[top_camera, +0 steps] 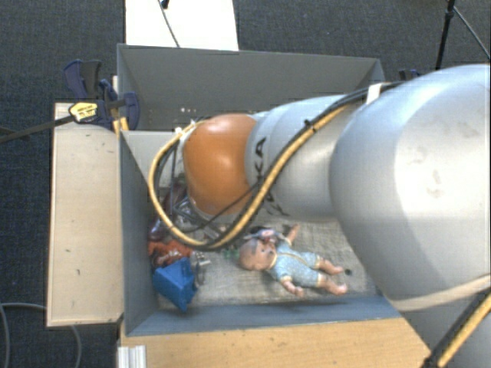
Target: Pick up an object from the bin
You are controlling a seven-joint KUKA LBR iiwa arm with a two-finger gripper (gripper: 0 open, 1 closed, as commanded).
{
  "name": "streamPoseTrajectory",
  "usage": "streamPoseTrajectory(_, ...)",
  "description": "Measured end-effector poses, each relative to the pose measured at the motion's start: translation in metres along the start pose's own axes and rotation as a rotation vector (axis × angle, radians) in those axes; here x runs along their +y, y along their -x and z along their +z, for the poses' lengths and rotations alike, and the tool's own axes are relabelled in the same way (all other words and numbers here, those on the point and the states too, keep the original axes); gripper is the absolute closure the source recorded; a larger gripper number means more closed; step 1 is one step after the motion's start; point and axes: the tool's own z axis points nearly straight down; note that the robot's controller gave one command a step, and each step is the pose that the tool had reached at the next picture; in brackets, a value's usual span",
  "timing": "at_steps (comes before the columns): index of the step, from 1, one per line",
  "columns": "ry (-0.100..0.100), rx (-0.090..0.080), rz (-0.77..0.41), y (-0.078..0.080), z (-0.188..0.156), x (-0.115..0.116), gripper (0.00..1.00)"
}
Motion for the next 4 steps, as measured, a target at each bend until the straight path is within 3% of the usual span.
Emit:
streamPoseTrajectory(1, 0.009, -0.014, 0.004, -0.004, -0.002, -0.002, 1.0)
streamPoseTrajectory(2, 0.024, -0.021, 0.004, -0.013, -0.032, -0.006, 1.0)
streamPoseTrajectory(3, 0.033, -0.023, 0.057, 0.007, -0.136, -0.017, 0.0)
streamPoseTrajectory(4, 0.033, -0.02, 0.057, 0.006, -0.135, -0.017, 0.0)
